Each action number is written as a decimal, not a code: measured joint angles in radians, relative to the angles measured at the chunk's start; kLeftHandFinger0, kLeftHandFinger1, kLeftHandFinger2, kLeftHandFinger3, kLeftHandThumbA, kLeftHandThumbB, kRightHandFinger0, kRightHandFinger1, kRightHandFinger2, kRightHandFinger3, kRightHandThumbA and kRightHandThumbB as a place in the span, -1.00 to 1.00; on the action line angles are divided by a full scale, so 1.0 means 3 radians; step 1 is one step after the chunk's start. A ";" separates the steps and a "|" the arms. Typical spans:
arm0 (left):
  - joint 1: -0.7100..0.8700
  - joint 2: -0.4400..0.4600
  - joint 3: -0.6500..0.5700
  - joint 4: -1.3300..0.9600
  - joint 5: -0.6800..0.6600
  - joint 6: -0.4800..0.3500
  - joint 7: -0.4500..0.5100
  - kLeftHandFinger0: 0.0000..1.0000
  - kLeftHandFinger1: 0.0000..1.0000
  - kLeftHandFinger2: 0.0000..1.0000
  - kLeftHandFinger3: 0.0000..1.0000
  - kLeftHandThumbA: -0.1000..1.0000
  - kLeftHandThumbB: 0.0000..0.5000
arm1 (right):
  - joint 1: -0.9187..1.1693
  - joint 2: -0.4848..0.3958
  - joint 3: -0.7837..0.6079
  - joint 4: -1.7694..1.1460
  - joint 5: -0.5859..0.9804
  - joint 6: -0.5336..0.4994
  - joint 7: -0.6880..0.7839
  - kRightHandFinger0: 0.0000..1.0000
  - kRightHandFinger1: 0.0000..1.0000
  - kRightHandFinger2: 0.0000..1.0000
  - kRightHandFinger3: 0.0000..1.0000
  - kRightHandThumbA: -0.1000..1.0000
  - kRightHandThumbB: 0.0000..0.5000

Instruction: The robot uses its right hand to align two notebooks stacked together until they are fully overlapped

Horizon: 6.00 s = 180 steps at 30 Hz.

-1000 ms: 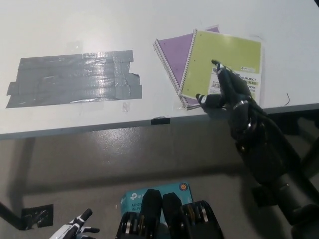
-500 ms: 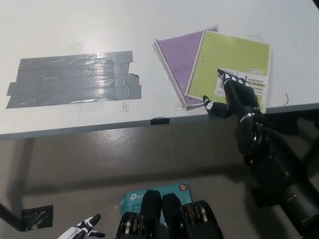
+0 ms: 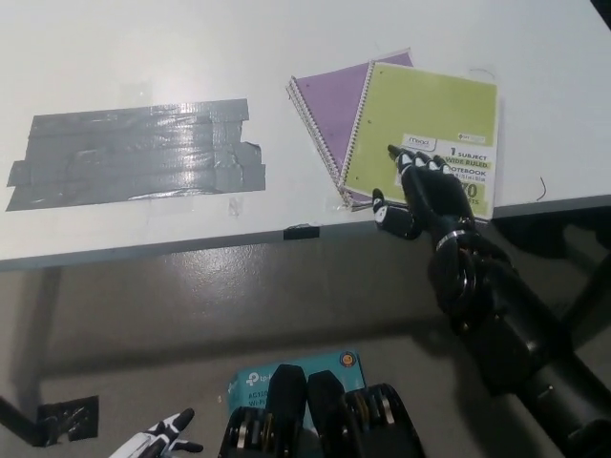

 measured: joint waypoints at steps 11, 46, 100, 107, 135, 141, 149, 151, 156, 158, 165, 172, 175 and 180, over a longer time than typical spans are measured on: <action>0.0012 -0.0002 0.0027 0.0003 -0.0004 -0.0008 -0.0027 0.24 0.25 0.47 1.00 1.00 1.00 | -0.0025 -0.0285 0.0608 0.0022 -0.0393 -0.0070 0.0022 1.00 1.00 1.00 1.00 1.00 0.73; 0.0006 -0.0001 0.0016 0.0007 0.0003 -0.0006 -0.0105 0.72 0.41 0.46 1.00 1.00 1.00 | -0.0184 -0.0524 0.1123 0.0068 -0.0902 -0.0482 0.0068 1.00 1.00 1.00 1.00 1.00 0.80; -0.0041 0.0013 -0.0088 0.0009 0.0039 -0.0008 -0.0115 0.66 0.45 0.52 1.00 1.00 1.00 | -0.0433 -0.0467 0.1190 0.0334 -0.1114 -0.0890 0.0163 1.00 1.00 1.00 1.00 1.00 0.63; -0.0039 0.0019 -0.0086 0.0010 0.0038 -0.0009 -0.0135 0.59 0.40 0.53 1.00 1.00 1.00 | -0.0441 -0.0482 0.1189 0.0327 -0.1133 -0.0900 0.0175 1.00 1.00 1.00 1.00 1.00 0.65; 0.0022 0.0045 -0.0105 0.0016 0.0066 -0.0017 -0.0176 0.58 0.41 0.50 1.00 1.00 1.00 | -0.0479 -0.0405 0.1115 0.0302 -0.1179 -0.0883 0.0393 1.00 1.00 1.00 1.00 1.00 0.65; 0.0021 0.0045 -0.0105 0.0016 0.0067 -0.0015 -0.0176 0.59 0.42 0.48 1.00 1.00 1.00 | -0.0490 -0.0381 0.1100 0.0318 -0.1203 -0.0877 0.0416 1.00 1.00 1.00 1.00 1.00 0.63; 0.0023 0.0045 -0.0121 0.0015 0.0076 -0.0015 -0.0176 0.53 0.41 0.49 1.00 1.00 1.00 | -0.0490 -0.0382 0.1086 0.0316 -0.1210 -0.0878 0.0427 1.00 1.00 1.00 1.00 1.00 0.70; 0.0025 0.0045 -0.0123 0.0015 0.0077 -0.0015 -0.0177 0.60 0.45 0.49 1.00 1.00 1.00 | -0.0490 -0.0383 0.1087 0.0316 -0.1213 -0.0879 0.0427 1.00 1.00 1.00 1.00 1.00 0.70; 0.0037 0.0048 -0.0124 0.0018 0.0077 -0.0020 -0.0176 0.68 0.47 0.50 1.00 1.00 1.00 | -0.0491 -0.0417 0.1092 0.0263 -0.1252 -0.0879 0.0458 1.00 1.00 1.00 1.00 1.00 0.64; 0.0049 0.0050 -0.0123 0.0023 0.0077 -0.0025 -0.0176 0.67 0.41 0.46 1.00 1.00 1.00 | -0.0491 -0.0435 0.1093 0.0243 -0.1274 -0.0886 0.0474 1.00 1.00 1.00 1.00 1.00 0.66; 0.0089 0.0068 -0.0125 0.0063 0.0078 -0.0039 -0.0179 0.89 0.38 0.45 1.00 1.00 1.00 | -0.0617 -0.0561 0.1069 0.0101 -0.1285 -0.0988 0.0708 1.00 1.00 1.00 1.00 1.00 0.59; 0.0085 0.0072 -0.0124 0.0070 0.0078 -0.0039 -0.0214 0.89 0.34 0.43 1.00 1.00 1.00 | -0.1030 -0.0582 0.0943 0.0052 -0.1281 -0.1096 0.0906 1.00 1.00 1.00 1.00 1.00 0.76; 0.0086 0.0072 -0.0121 0.0074 0.0078 -0.0039 -0.0230 0.80 0.35 0.45 1.00 1.00 1.00 | -0.1265 -0.0576 0.0817 0.0051 -0.1272 -0.1139 0.0921 1.00 1.00 1.00 1.00 1.00 0.73; 0.0114 0.0072 -0.0109 0.0088 0.0076 -0.0042 -0.0233 0.60 0.32 0.44 1.00 1.00 1.00 | -0.1549 -0.0549 0.0602 0.0066 -0.1232 -0.1179 0.0941 1.00 1.00 1.00 1.00 1.00 0.72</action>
